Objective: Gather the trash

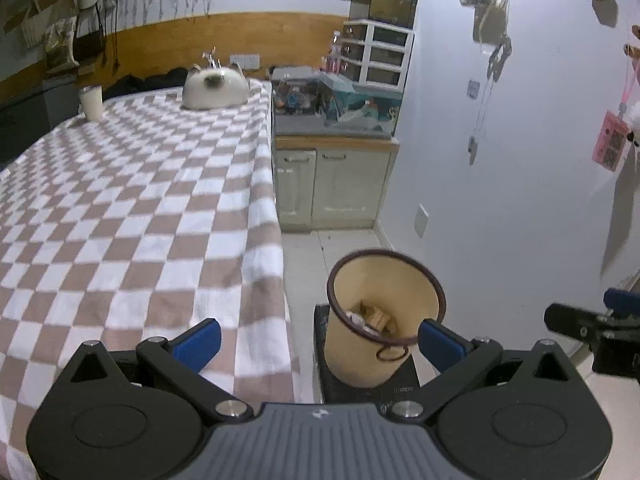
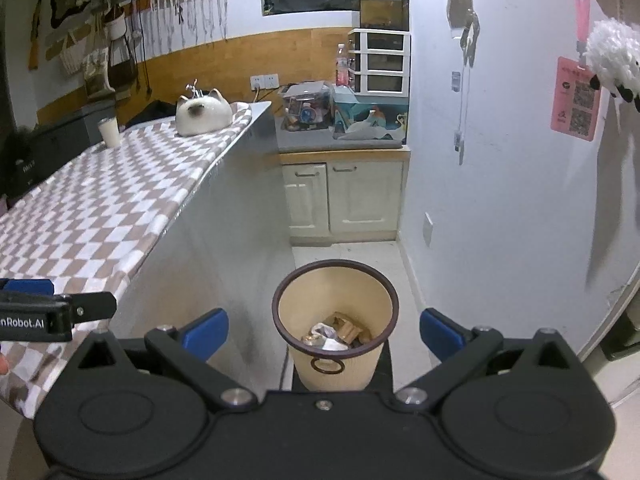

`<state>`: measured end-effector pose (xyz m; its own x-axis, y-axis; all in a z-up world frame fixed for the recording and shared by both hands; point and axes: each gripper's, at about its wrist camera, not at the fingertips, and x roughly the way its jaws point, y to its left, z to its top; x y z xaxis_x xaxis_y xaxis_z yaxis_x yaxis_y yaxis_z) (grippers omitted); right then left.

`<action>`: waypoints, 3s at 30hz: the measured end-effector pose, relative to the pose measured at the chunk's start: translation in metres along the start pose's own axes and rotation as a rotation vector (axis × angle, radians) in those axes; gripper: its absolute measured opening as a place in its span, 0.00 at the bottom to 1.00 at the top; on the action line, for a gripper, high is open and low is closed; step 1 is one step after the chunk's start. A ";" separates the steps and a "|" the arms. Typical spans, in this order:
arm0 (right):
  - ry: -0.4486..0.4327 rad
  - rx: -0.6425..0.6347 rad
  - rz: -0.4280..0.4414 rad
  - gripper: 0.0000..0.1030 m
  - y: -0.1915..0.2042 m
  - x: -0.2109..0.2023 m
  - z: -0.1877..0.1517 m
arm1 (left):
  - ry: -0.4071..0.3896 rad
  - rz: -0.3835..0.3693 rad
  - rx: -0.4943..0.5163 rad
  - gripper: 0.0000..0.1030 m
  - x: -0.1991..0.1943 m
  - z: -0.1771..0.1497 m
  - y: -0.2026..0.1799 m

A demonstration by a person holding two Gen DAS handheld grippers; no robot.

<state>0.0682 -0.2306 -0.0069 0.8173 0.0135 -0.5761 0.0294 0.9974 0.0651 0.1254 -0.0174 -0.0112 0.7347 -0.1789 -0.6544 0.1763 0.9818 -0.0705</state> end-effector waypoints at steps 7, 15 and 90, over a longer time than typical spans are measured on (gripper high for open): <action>0.023 -0.017 -0.029 1.00 0.008 -0.003 -0.012 | 0.033 0.014 -0.003 1.00 0.001 -0.015 0.008; 0.025 -0.019 -0.060 1.00 0.010 -0.008 -0.020 | 0.015 0.018 0.022 1.00 -0.007 -0.024 0.006; 0.042 -0.029 -0.094 1.00 0.011 -0.012 -0.028 | 0.021 0.030 0.021 1.00 -0.012 -0.028 0.009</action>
<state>0.0429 -0.2182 -0.0220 0.7870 -0.0784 -0.6119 0.0882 0.9960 -0.0142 0.1000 -0.0049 -0.0247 0.7259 -0.1474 -0.6718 0.1679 0.9852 -0.0348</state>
